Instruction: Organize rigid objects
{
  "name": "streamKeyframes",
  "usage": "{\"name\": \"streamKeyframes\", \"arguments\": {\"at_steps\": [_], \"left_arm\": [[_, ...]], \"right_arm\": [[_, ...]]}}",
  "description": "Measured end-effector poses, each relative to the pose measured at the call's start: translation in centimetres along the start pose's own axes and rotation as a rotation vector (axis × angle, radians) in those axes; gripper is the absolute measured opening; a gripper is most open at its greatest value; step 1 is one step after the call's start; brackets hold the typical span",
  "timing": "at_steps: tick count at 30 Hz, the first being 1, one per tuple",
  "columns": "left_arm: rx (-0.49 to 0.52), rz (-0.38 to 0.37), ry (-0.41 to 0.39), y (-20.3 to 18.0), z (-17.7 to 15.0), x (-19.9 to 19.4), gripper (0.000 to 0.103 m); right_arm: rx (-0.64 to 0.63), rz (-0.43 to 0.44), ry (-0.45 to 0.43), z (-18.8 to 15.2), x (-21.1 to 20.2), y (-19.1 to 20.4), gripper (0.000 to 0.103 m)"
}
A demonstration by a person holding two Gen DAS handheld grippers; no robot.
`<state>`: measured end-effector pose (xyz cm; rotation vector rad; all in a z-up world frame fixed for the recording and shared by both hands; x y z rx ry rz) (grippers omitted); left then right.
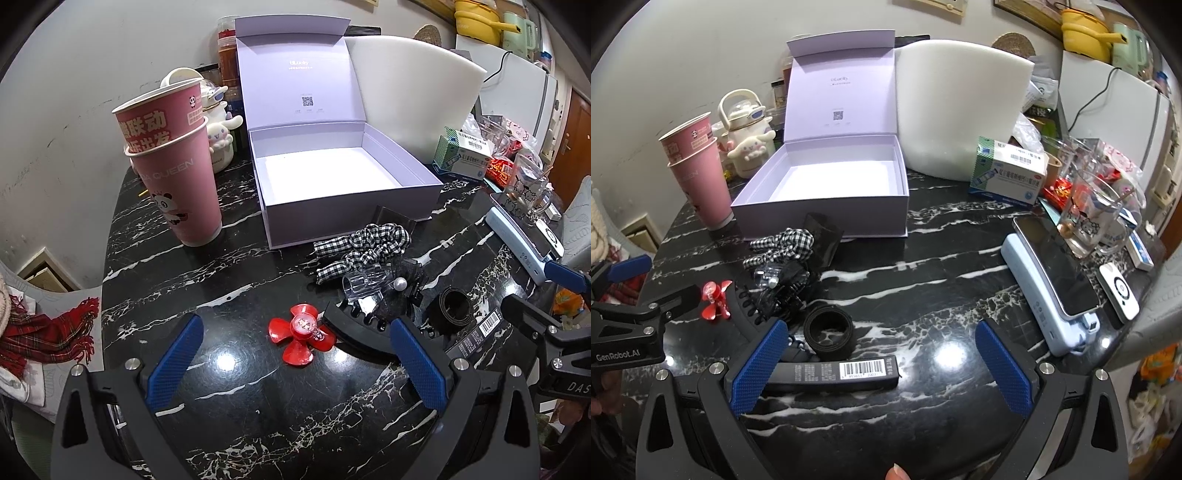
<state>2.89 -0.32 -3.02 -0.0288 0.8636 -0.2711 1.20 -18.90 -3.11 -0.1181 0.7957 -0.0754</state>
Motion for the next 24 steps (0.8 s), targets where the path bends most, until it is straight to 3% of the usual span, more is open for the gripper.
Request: {"name": "streamKeyframes", "arguments": {"at_steps": [24], "left_arm": [[-0.012, -0.015, -0.009, 0.0, -0.1, -0.8, 0.103]], "right_arm": [[0.001, 0.002, -0.019, -0.3, -1.1, 0.0, 0.103]]}}
Point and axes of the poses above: each gripper's, at about its wrist camera, not at the fingertips, and x roughly the way its jaws point, y to its left, z to its top, the point moved 4 cm from there along x, roughly the way its jaws point, and after that the axes turned 12 degrees about -z, right-handed, at the moved point
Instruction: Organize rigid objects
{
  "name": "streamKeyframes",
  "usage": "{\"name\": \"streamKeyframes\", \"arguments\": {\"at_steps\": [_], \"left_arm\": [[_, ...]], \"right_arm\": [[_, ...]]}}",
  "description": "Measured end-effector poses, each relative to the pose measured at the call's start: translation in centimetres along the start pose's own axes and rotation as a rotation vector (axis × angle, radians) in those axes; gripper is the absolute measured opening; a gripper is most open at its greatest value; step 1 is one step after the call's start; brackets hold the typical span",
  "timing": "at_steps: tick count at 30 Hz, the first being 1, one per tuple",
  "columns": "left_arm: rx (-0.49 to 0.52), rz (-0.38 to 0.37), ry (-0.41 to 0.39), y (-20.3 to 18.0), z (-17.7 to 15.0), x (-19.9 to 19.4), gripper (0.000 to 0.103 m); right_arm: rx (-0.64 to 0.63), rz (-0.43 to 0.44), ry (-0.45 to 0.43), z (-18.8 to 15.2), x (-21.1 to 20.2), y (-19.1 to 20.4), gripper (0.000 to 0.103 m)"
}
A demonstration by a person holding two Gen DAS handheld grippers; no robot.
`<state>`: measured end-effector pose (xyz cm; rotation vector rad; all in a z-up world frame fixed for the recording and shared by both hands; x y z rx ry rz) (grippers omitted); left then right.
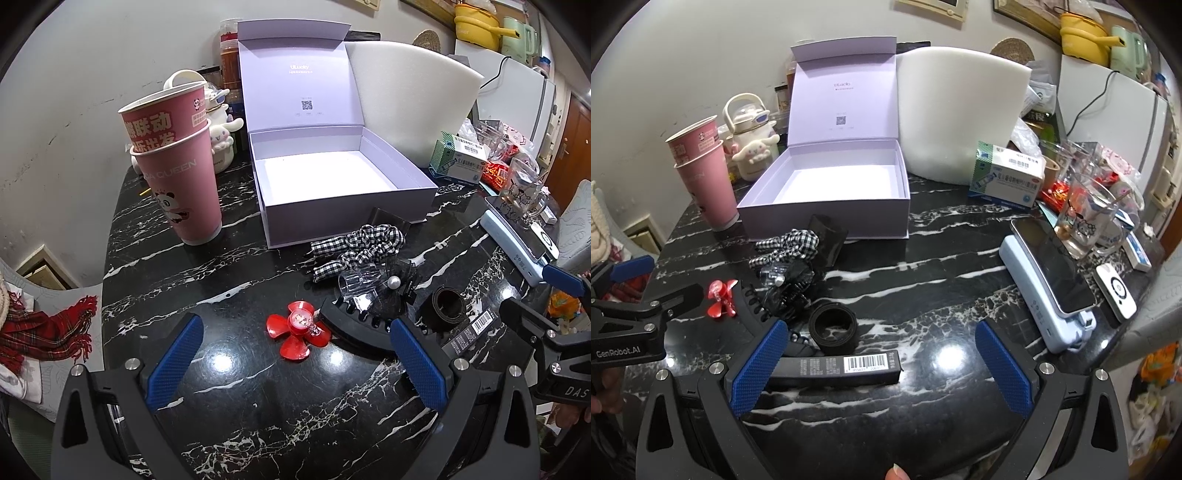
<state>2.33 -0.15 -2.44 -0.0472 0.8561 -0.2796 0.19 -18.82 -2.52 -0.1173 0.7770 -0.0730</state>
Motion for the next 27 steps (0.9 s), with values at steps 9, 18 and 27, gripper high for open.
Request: {"name": "streamKeyframes", "arguments": {"at_steps": [9, 18, 27], "left_arm": [[-0.016, -0.019, 0.002, 0.1, -0.6, -0.1, 0.103], [-0.045, -0.035, 0.015, 0.9, -1.5, 0.4, 0.103], [-0.072, -0.050, 0.037, 2.1, -2.5, 1.6, 0.103]], "right_arm": [[-0.005, 0.026, 0.005, -0.5, -0.1, 0.2, 0.103], [-0.017, 0.081, 0.028, -1.3, 0.4, 1.1, 0.103], [-0.074, 0.121, 0.039, -2.0, 1.4, 2.8, 0.103]]}}
Point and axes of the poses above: each gripper's, at about its wrist camera, not at the fingertips, and x roughly the way its jaws point, y to its left, z to its top, the point moved 4 cm from there along x, roughly the way its jaws point, and after that the axes turned 12 degrees about -z, right-handed, at the moved point
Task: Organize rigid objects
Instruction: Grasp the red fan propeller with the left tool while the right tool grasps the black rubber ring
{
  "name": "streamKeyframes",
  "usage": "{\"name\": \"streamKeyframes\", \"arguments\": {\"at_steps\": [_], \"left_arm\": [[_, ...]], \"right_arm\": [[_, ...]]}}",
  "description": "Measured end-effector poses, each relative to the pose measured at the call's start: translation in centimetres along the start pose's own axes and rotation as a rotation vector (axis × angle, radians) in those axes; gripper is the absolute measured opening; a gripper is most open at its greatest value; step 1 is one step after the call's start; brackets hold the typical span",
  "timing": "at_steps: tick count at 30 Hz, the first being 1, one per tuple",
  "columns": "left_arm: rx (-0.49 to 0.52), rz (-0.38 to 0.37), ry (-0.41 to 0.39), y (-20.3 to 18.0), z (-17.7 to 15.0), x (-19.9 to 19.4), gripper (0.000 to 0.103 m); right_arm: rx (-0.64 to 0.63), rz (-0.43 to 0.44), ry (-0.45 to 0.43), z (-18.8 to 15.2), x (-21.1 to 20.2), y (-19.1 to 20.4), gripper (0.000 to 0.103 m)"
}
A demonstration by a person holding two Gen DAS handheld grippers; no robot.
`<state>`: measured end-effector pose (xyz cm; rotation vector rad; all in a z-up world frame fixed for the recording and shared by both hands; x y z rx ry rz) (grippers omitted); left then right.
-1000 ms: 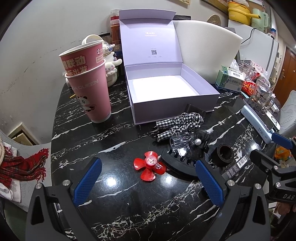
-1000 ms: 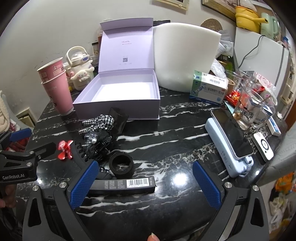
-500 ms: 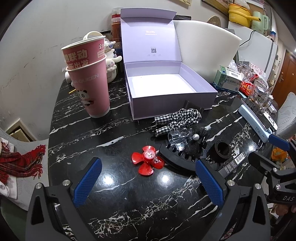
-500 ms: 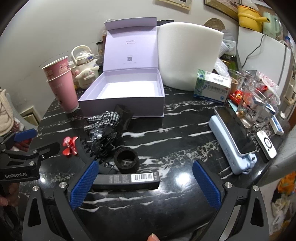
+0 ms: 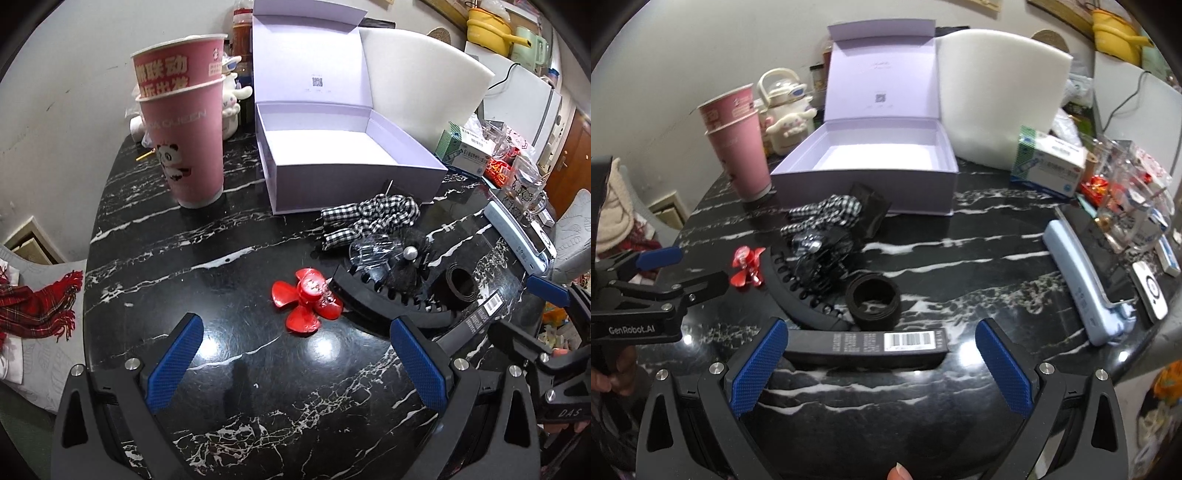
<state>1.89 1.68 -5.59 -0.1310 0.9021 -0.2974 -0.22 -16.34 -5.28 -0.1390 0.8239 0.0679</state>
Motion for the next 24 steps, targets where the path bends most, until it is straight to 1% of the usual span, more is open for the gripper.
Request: {"name": "streamKeyframes", "arguments": {"at_steps": [5, 10, 12, 13, 15, 17, 21, 23, 24], "left_arm": [[-0.019, -0.009, 0.012, 0.8, -0.2, 0.8, 0.103], [-0.015, -0.022, 0.006, 1.3, 0.1, 1.6, 0.102], [-0.013, -0.030, 0.008, 1.3, 0.3, 1.9, 0.098], [-0.013, -0.033, 0.010, 1.3, 0.4, 2.1, 0.093], [-0.010, -0.039, 0.018, 1.3, 0.6, 2.5, 0.089], [-0.008, -0.045, 0.022, 1.1, 0.9, 2.9, 0.078], [0.004, -0.067, 0.018, 0.7, 1.4, 3.3, 0.064], [0.010, -0.070, 0.025, 0.6, 1.5, 3.6, 0.053], [0.010, -0.074, 0.029, 0.5, 1.6, 3.8, 0.051]], "right_arm": [[-0.002, 0.015, 0.021, -0.2, 1.0, 0.2, 0.103], [0.028, 0.030, 0.043, -0.1, 2.2, -0.4, 0.103], [0.038, 0.033, 0.054, -0.1, 2.7, -0.6, 0.103], [0.040, 0.035, 0.057, 0.0, 2.8, -0.7, 0.103], [0.040, 0.041, 0.061, 0.1, 3.2, -0.7, 0.103], [0.037, 0.049, 0.066, 0.3, 3.6, -0.7, 0.103], [0.020, 0.068, 0.067, 0.7, 4.1, -0.4, 0.103], [0.009, 0.073, 0.070, 0.9, 4.4, -0.3, 0.103], [0.005, 0.077, 0.071, 1.0, 4.5, -0.3, 0.102]]}}
Point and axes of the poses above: each gripper's, at about its wrist camera, not at the fingertips, and x roughly the way its jaws point, y to its left, z to its top, the point moved 4 cm from there along x, roughly the way its jaws point, and after that the axes turned 12 degrees about -z, right-handed, at the moved point
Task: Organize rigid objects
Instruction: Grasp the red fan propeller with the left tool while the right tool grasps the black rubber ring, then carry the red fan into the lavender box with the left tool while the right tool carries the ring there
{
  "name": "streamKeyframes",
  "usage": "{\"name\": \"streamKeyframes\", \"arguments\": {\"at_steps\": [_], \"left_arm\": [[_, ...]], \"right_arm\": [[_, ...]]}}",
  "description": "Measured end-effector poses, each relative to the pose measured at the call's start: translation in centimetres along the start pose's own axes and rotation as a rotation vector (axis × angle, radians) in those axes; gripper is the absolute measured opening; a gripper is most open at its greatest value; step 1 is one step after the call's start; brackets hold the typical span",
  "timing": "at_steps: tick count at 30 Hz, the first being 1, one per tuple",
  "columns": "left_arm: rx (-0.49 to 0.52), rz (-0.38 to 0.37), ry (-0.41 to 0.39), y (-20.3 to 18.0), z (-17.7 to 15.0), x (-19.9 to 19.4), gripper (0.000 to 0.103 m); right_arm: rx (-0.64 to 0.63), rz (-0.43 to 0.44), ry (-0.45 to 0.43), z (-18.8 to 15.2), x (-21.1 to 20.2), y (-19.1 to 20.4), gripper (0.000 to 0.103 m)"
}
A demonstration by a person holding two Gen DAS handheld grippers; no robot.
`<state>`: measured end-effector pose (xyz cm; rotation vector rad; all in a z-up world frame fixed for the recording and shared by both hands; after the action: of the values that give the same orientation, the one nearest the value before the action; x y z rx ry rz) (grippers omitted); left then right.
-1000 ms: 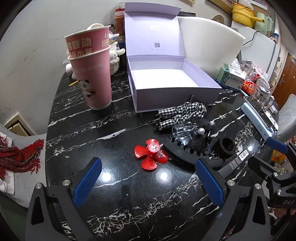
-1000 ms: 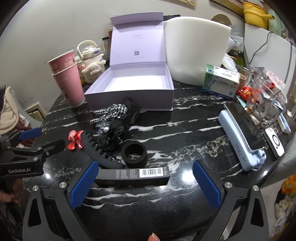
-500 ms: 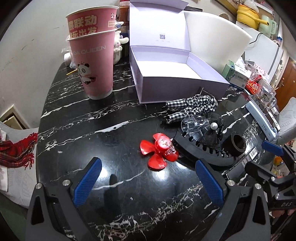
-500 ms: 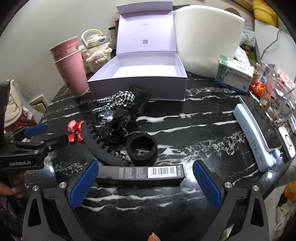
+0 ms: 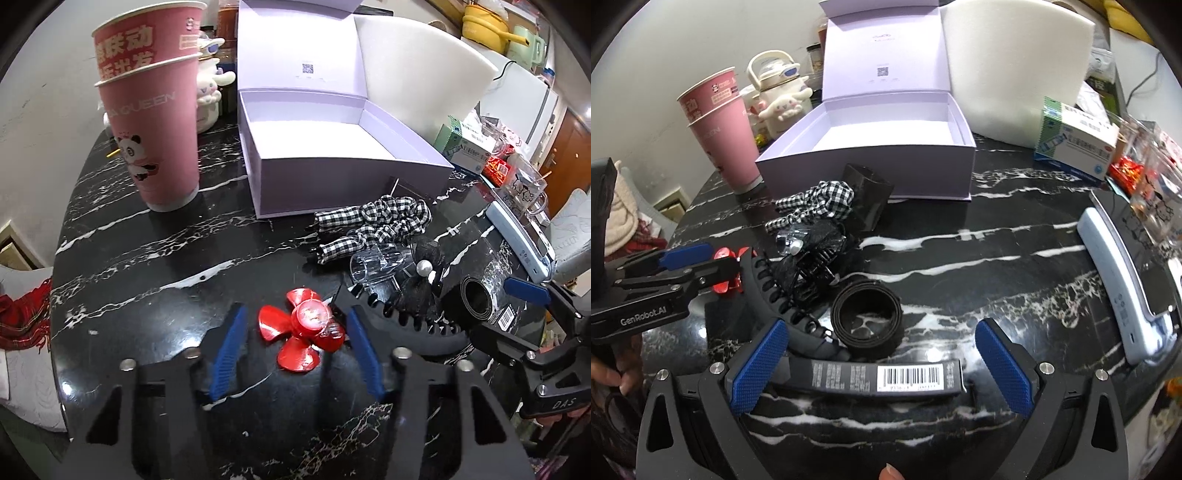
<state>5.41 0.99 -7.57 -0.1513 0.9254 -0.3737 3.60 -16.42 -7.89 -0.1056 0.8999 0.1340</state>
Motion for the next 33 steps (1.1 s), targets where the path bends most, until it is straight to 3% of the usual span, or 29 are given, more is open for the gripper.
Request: {"name": "streamKeyframes", "arguments": {"at_steps": [4, 7, 12, 19, 33], "left_arm": [[0.003, -0.010, 0.010, -0.1, 0.0, 0.4, 0.040], [0.009, -0.015, 0.010, -0.1, 0.1, 0.5, 0.040], [-0.001, -0.032, 0.013, 0.0, 0.3, 0.9, 0.041], [0.007, -0.031, 0.047, 0.0, 0.4, 2.3, 0.040], [-0.010, -0.019, 0.025, -0.5, 0.8, 1.2, 0.038]], "right_arm": [[-0.005, 0.009, 0.014, 0.4, 0.6, -0.1, 0.092], [-0.010, 0.010, 0.033, 0.6, 1.2, -0.2, 0.084], [-0.009, 0.044, 0.066, 0.7, 1.9, -0.3, 0.063], [-0.036, 0.067, 0.069, 0.9, 1.9, 0.0, 0.044], [-0.022, 0.076, 0.047, 1.4, 1.4, -1.4, 0.041]]}}
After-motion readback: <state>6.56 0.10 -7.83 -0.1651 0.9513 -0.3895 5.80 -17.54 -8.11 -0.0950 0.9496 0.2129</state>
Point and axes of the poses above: each gripper's, at about its wrist camera, not at the fingertips, and x roughly the way its jaws point, y to its left, z to its top, the point moved 4 cm from there along x, roughly the way its jaws point, and after that the axes turned 12 degrees about -z, right-handed, at the moved point
